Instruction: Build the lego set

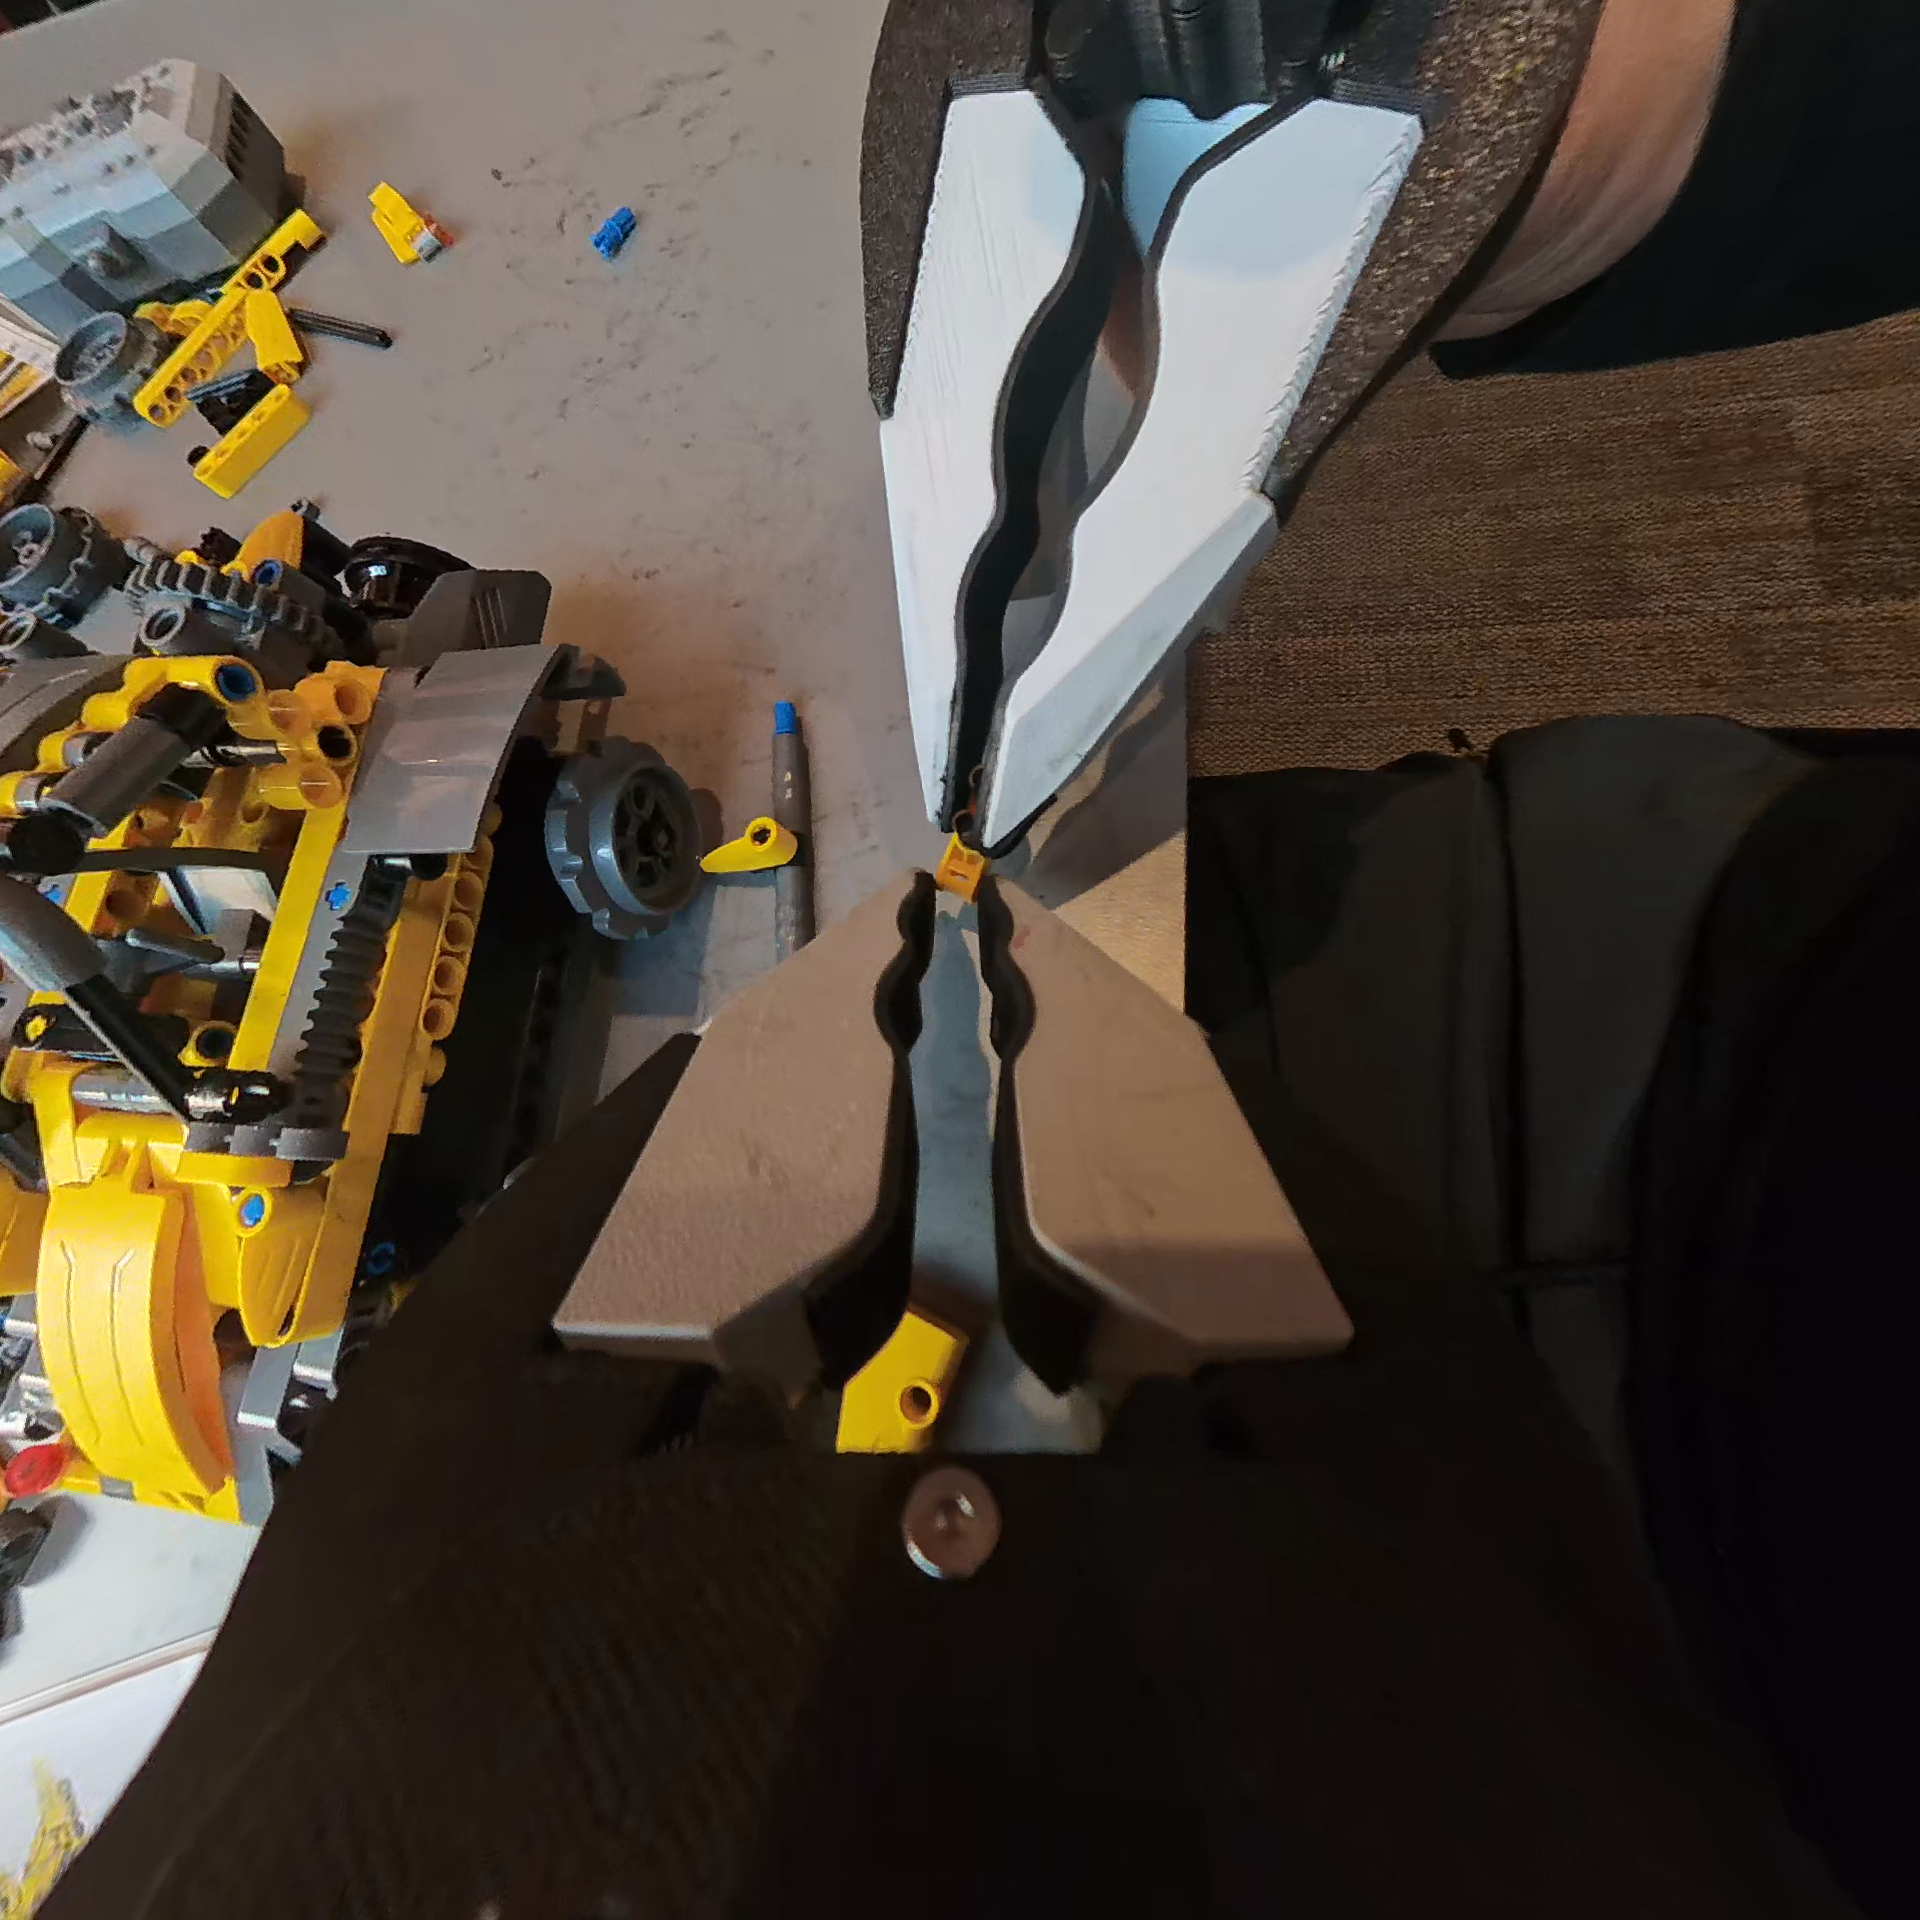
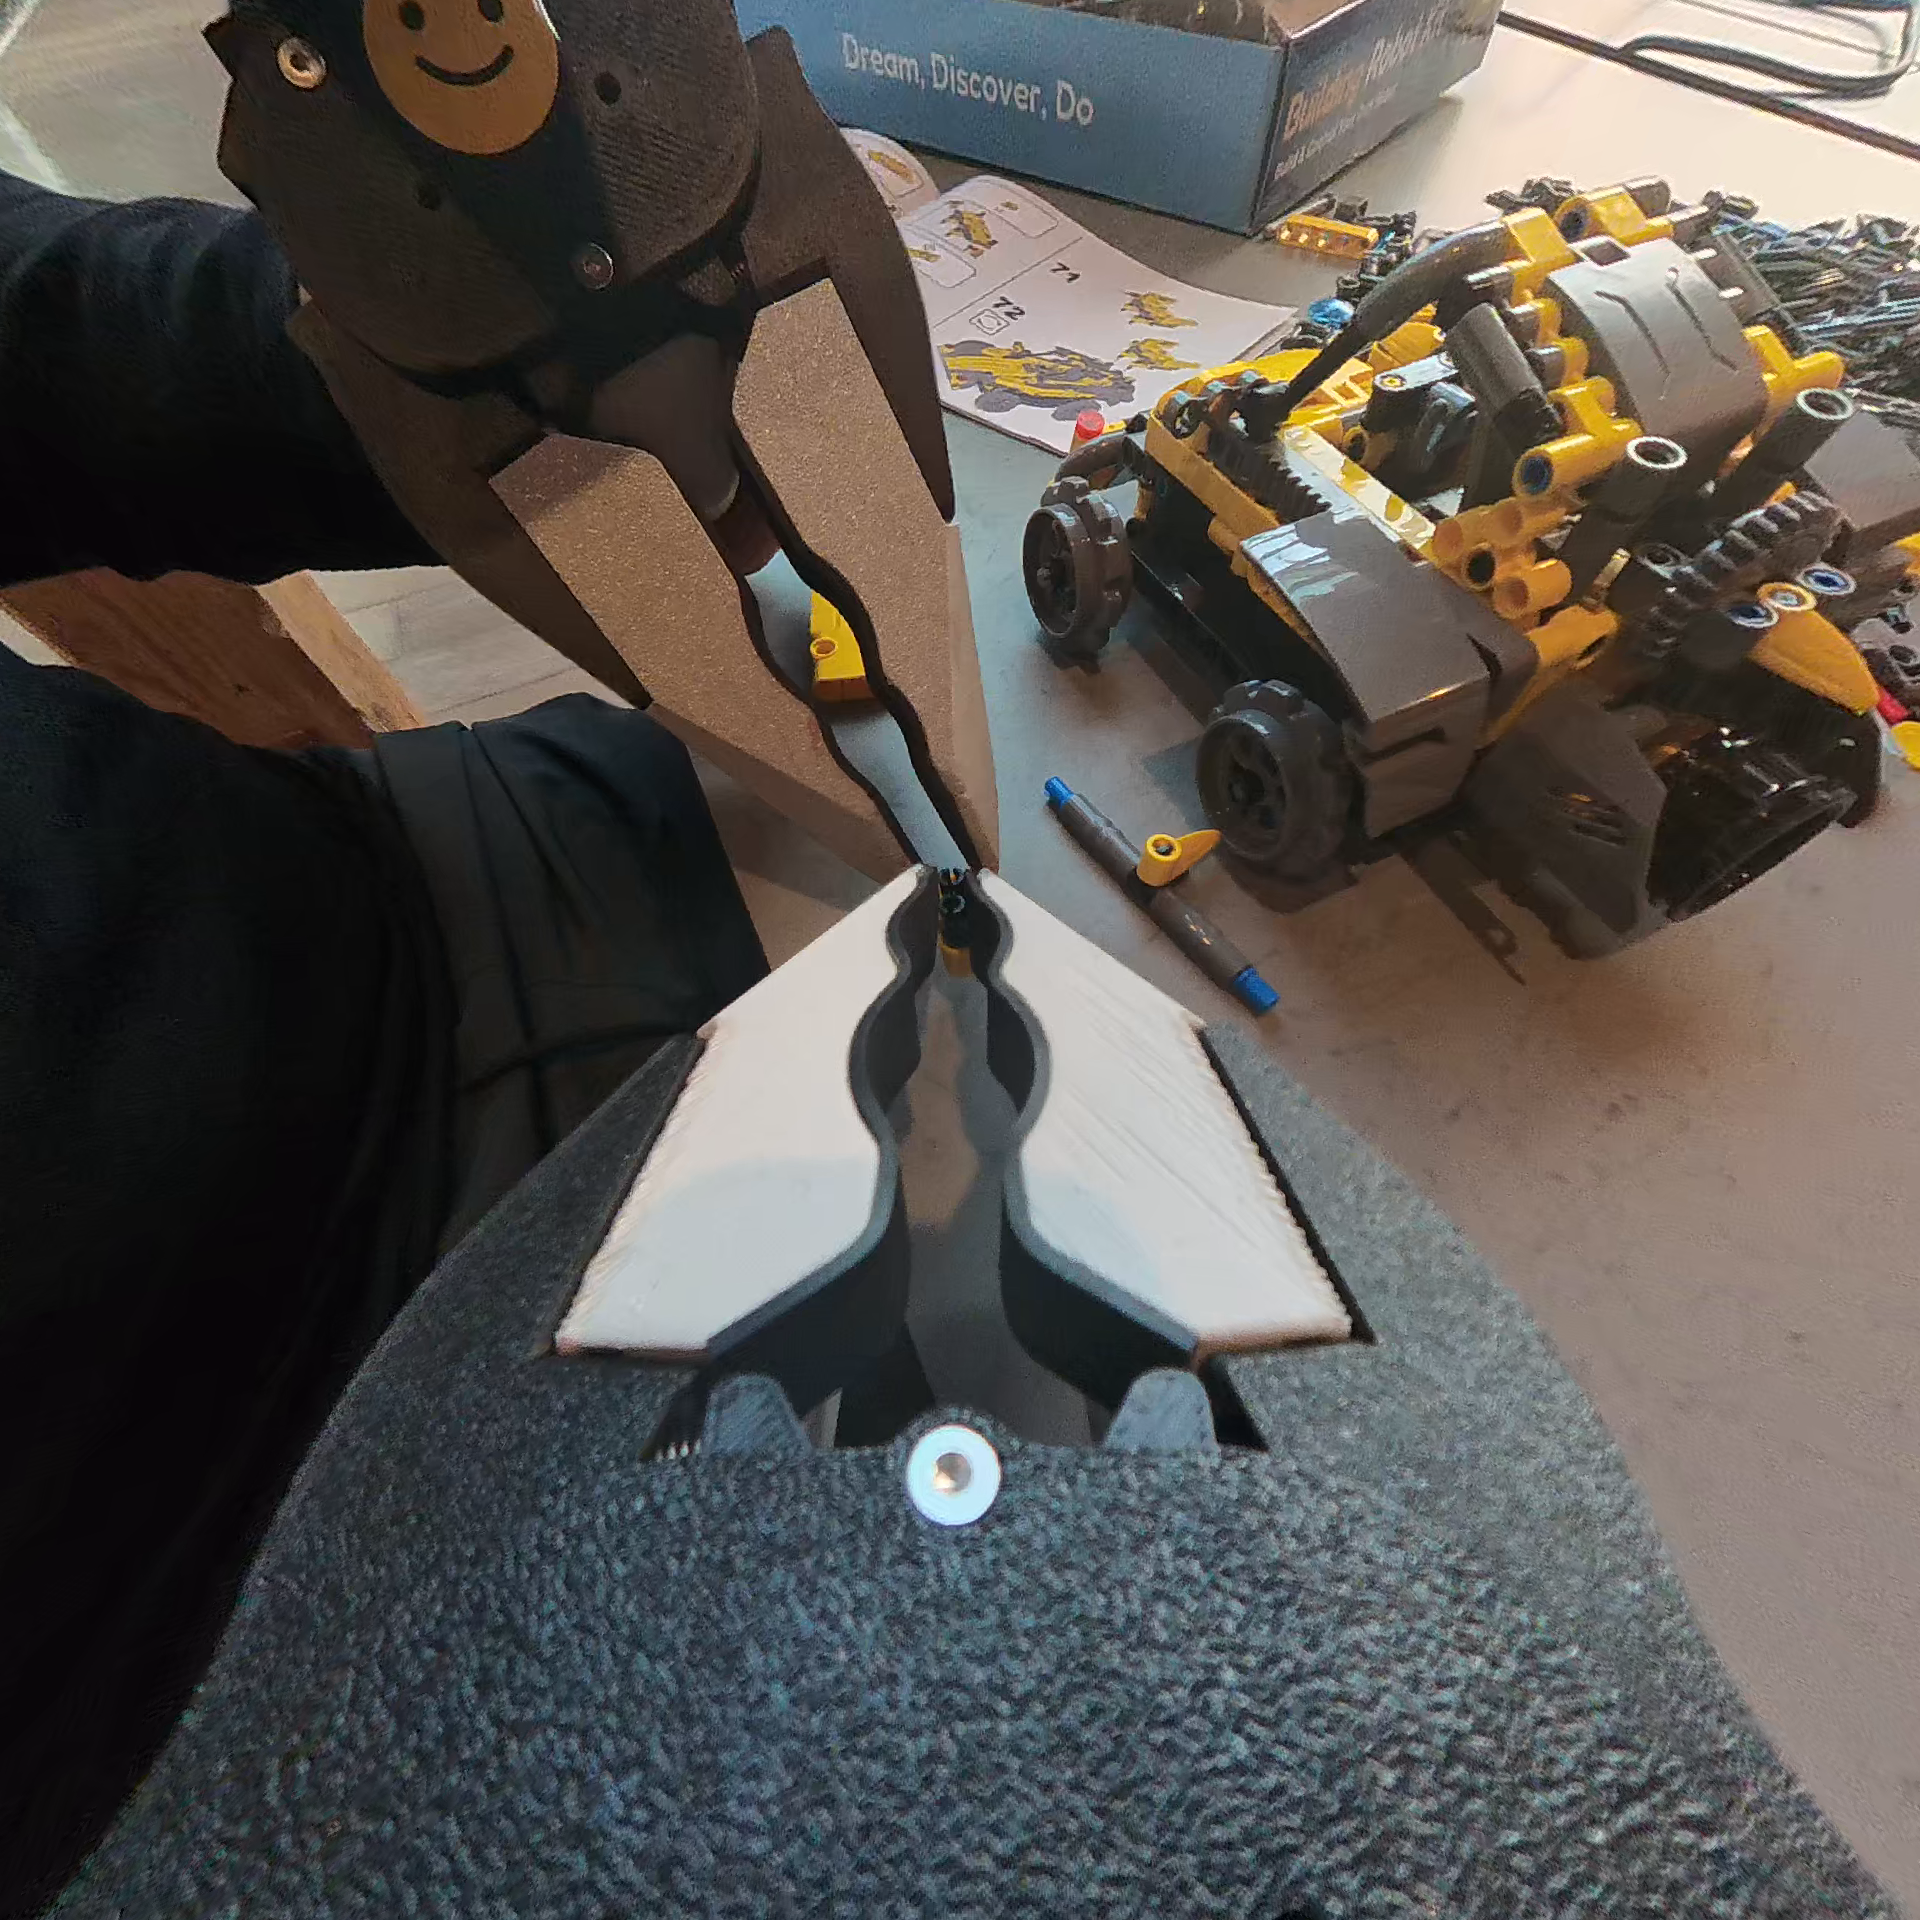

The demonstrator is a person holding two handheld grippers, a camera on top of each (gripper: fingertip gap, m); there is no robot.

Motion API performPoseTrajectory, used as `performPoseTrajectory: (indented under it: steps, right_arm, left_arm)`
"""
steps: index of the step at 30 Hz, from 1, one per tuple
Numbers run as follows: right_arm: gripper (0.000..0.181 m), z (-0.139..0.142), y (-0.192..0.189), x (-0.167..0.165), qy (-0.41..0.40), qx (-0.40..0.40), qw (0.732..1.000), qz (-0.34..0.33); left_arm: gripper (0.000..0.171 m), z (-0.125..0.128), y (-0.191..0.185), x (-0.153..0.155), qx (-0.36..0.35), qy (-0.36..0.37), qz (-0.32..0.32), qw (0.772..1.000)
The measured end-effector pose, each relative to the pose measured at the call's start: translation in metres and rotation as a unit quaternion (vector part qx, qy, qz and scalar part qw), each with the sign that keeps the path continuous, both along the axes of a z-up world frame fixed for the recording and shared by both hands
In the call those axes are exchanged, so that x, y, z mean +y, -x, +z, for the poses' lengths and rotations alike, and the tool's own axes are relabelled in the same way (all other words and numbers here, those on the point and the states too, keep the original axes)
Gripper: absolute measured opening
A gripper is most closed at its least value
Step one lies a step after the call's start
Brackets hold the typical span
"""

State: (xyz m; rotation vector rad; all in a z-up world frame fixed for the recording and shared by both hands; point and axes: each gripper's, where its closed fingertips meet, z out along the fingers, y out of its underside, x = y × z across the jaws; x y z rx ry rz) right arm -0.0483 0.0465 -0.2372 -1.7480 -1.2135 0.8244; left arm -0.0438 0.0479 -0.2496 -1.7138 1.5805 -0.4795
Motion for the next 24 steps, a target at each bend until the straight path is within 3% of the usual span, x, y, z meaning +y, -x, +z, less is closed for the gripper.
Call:
performPoseTrajectory:
  steps: [12, 24]
  right_arm:
    - [0.004, -0.001, -0.002, 0.008, 0.019, 0.005, 0.999, -0.027]
    - [0.005, -0.004, -0.002, 0.006, 0.041, -0.001, 0.999, -0.019]
  left_arm:
    - [0.0, -0.006, 0.009, 0.005, 0.024, 0.013, 0.02, 0.999]
    - [0.009, 0.055, 0.048, 0.015, -0.024, 0.037, 0.055, 0.998]
